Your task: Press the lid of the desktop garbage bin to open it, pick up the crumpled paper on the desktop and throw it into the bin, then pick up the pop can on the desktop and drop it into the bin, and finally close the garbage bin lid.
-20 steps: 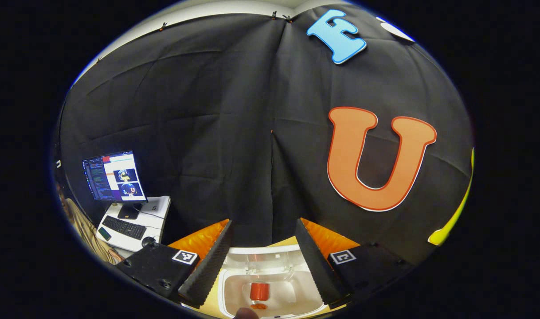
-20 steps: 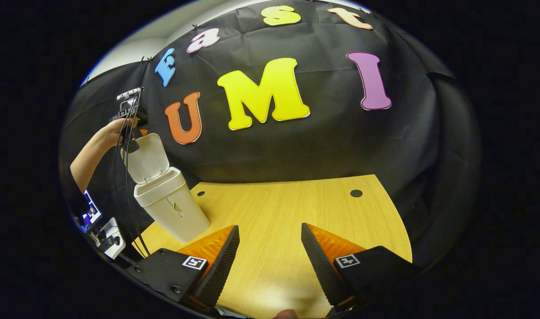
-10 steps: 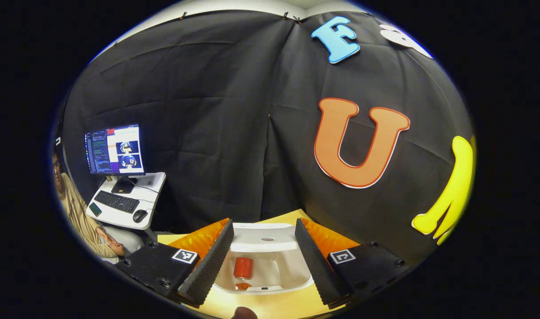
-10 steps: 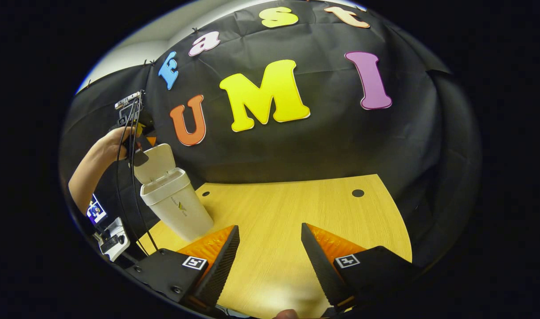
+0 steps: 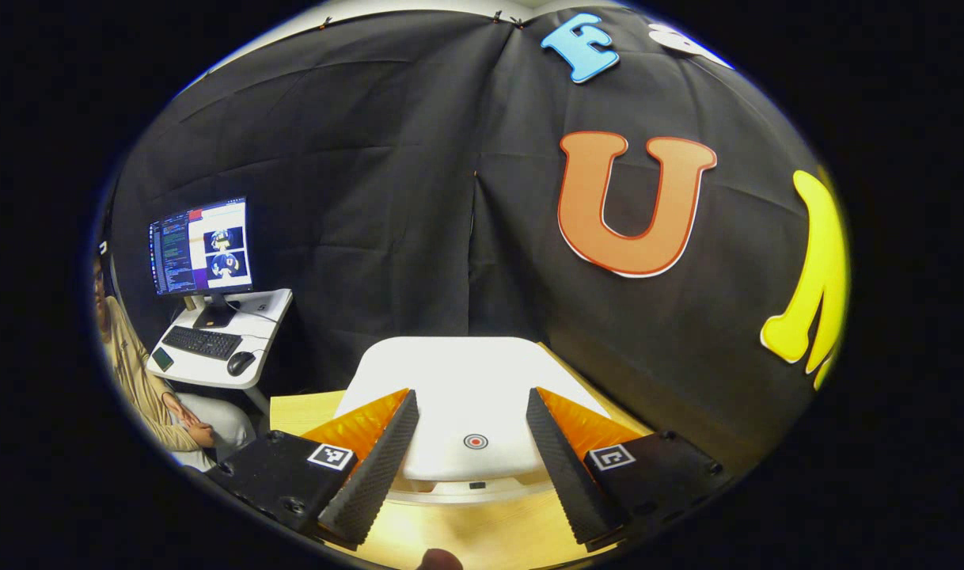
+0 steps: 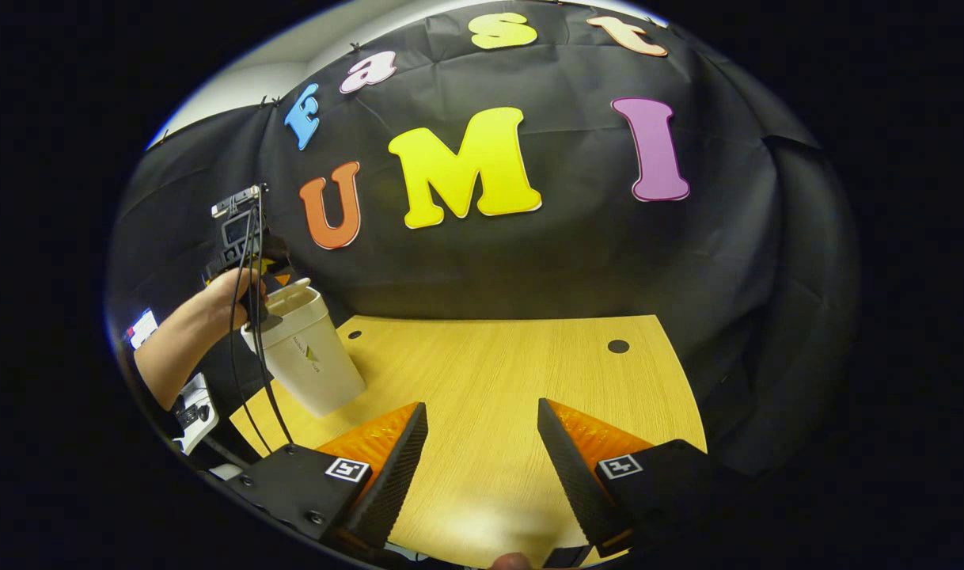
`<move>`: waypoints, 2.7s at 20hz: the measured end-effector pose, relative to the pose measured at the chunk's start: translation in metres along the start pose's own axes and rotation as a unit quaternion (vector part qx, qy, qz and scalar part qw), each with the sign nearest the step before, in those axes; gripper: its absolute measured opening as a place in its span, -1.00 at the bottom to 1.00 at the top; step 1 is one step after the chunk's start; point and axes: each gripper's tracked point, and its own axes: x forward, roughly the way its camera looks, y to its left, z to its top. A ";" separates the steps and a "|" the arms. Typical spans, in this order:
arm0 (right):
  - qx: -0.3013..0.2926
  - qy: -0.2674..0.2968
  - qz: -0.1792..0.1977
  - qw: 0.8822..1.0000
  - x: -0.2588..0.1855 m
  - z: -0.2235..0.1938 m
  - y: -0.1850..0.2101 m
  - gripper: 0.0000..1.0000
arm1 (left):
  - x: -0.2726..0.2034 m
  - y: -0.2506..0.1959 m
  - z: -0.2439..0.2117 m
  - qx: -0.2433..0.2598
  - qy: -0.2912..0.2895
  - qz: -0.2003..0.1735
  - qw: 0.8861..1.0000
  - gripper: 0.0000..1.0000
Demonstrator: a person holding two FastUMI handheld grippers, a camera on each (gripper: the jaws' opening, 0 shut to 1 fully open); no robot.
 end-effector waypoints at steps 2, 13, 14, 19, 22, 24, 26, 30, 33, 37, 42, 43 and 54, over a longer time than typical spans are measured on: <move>-0.004 0.001 0.004 1.000 0.001 -0.002 0.005 0.77 | 0.011 0.002 -0.017 -0.005 0.012 -0.001 1.000 0.84; 0.030 -0.005 0.014 0.999 0.018 -0.006 0.019 0.77 | 0.016 -0.001 -0.020 0.043 -0.046 0.009 0.998 0.82; 0.032 -0.003 0.014 0.999 0.020 -0.007 0.020 0.77 | 0.017 -0.001 -0.017 0.052 -0.058 0.007 0.997 0.82; 0.029 -0.003 0.023 0.999 0.019 -0.009 0.028 0.77 | 0.016 0.001 -0.013 0.063 -0.082 -0.001 0.995 0.75; 0.016 -0.021 0.013 1.000 0.012 -0.001 0.023 0.78 | 0.011 0.002 0.000 0.073 -0.101 -0.011 0.992 0.72; 0.006 -0.036 0.005 0.999 0.007 0.005 0.020 0.78 | -0.002 -0.006 0.034 0.076 -0.152 -0.036 0.985 0.71; 0.005 -0.047 -0.002 0.999 0.005 0.010 0.017 0.78 | -0.029 -0.022 0.056 0.092 -0.189 -0.076 0.975 0.70; -0.008 -0.098 -0.032 0.995 0.002 0.042 0.010 0.78 | -0.084 -0.057 0.080 0.113 -0.238 -0.189 0.946 0.69; -0.016 -0.134 -0.052 0.990 -0.001 0.067 0.009 0.78 | -0.128 -0.082 0.078 0.122 -0.239 -0.270 0.925 0.69; -0.036 -0.168 -0.079 0.982 -0.006 0.095 0.015 0.78 | -0.193 -0.087 0.064 0.122 -0.228 -0.373 0.891 0.69; -0.054 -0.208 -0.101 0.972 -0.015 0.118 0.032 0.75 | -0.244 -0.086 0.037 0.129 -0.225 -0.457 0.851 0.69; -0.057 -0.211 -0.106 0.970 -0.016 0.120 0.035 0.75 | -0.250 -0.084 0.034 0.133 -0.224 -0.465 0.846 0.69; -0.042 -0.246 -0.114 0.962 -0.017 0.141 0.058 0.75 | -0.297 -0.077 -0.007 0.163 -0.226 -0.509 0.814 0.69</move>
